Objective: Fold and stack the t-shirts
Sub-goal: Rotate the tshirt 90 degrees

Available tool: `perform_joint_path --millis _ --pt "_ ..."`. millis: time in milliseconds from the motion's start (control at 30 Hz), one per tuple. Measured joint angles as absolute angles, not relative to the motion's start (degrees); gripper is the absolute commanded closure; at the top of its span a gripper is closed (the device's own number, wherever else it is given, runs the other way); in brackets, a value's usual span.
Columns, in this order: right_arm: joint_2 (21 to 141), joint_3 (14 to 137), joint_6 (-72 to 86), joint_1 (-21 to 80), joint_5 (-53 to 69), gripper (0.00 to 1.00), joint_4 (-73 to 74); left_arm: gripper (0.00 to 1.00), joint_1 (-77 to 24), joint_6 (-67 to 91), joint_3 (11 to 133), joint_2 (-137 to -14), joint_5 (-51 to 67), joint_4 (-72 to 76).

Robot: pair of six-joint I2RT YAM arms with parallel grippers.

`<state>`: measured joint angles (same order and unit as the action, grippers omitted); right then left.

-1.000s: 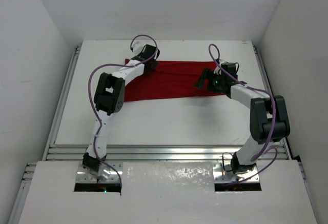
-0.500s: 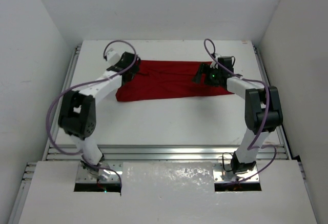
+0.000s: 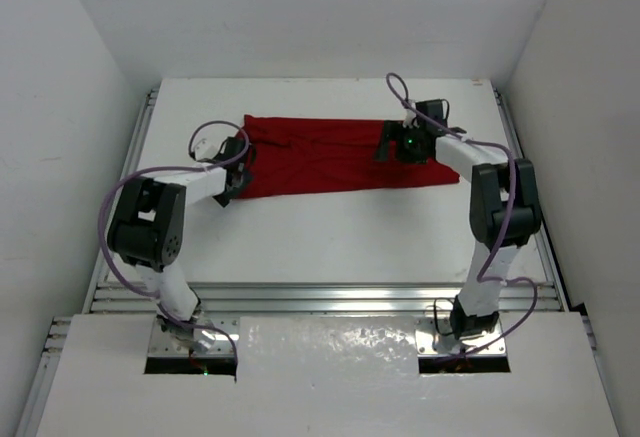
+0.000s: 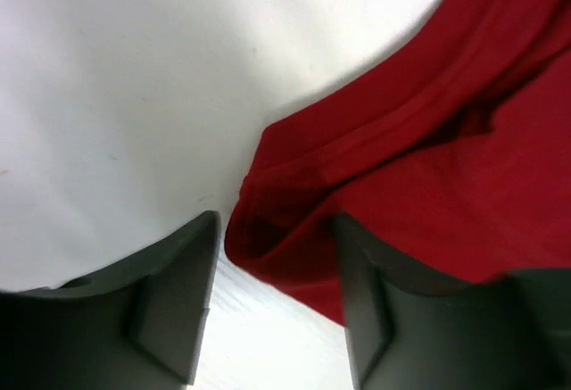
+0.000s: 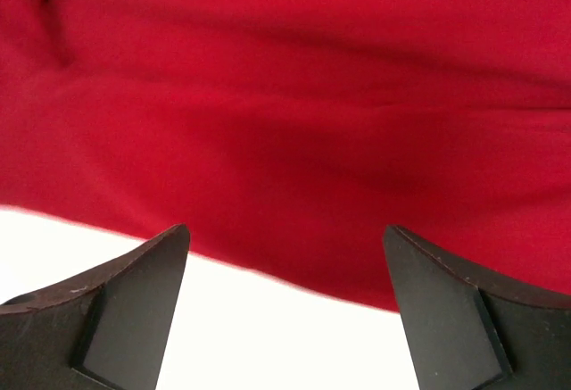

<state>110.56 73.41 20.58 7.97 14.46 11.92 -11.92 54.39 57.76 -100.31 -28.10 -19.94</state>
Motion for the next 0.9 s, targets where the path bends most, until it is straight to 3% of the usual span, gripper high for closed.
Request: perform_joint_path --millis 133,167,200,300,533,733,900 --pt "113.56 77.08 21.45 2.83 11.64 0.12 15.11 0.65 -11.84 54.13 59.66 -104.16 -28.10 -19.68" --pt "114.37 77.12 21.69 1.67 10.20 0.11 15.66 0.72 -11.70 54.24 60.55 -104.95 -27.97 -19.40" --pt "115.20 77.12 21.89 0.64 8.56 0.11 16.53 0.88 -11.60 54.19 61.69 -105.97 -28.10 -19.29" --pt "117.60 77.45 22.59 -0.91 5.41 0.11 19.40 1.00 -11.03 53.56 65.36 -108.79 -28.14 -18.83" --pt "117.40 76.60 23.97 -0.23 -1.30 0.10 19.49 1.00 -7.33 49.50 71.46 -113.10 -29.93 -19.99" --pt "110.50 66.81 27.73 -1.67 -1.08 0.10 16.88 1.00 -4.67 47.83 76.31 -115.94 -28.16 -21.93" --pt "99.26 51.70 33.19 -2.11 5.63 0.09 11.14 0.99 -3.11 43.81 90.06 -124.36 -27.83 -26.59"
